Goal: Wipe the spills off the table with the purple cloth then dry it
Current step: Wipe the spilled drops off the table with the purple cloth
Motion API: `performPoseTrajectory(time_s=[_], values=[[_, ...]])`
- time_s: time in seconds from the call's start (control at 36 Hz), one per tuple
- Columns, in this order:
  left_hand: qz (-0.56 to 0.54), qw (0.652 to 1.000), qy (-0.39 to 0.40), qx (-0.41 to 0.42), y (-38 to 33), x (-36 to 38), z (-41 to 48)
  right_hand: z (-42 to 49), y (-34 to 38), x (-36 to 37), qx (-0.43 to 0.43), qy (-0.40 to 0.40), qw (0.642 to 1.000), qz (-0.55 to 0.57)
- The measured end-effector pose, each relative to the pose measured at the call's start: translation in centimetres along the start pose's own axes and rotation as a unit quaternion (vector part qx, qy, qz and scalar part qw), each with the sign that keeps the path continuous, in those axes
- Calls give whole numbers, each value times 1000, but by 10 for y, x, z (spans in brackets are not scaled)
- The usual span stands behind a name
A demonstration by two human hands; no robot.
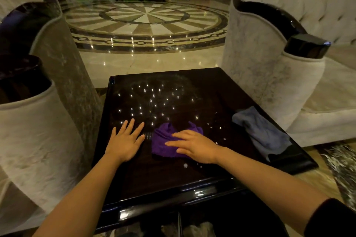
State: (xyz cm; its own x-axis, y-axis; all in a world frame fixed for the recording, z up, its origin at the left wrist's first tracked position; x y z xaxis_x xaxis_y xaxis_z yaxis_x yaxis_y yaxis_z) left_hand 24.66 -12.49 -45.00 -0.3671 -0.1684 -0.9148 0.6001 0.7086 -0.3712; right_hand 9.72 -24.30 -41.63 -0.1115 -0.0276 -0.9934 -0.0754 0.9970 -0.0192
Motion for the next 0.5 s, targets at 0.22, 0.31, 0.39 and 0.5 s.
performPoseTrajectory(time_s=[0.22,0.31,0.39,0.5], values=[[4,1000,2,7,-2,-2,-4,-41,15,1,-29,-16,999,8],[5,1000,6,5,-2,-1,-3,-57,16,2,-25,-18,999,16],[8,1000,11,3,-2,-1,-3,-74,16,4,-13,-22,999,18],[15,1000,12,-2,-4,-3,-4,-93,18,0,4,-33,999,23]])
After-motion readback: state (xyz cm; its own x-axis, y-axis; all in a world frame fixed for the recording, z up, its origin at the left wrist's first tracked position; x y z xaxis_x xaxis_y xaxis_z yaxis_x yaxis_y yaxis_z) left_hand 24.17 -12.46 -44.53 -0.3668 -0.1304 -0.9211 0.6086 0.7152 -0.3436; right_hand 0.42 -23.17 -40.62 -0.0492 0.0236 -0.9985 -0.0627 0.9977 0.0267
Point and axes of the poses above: each hand's wrist, its own z-axis towards the middle knuckle, its own x-axis out of the palm, y = z × x, the point moved 8 cm from there along z, towards the middle knuckle, and after that the axes turned 15 degrees about -z, right-handed, at the moved point
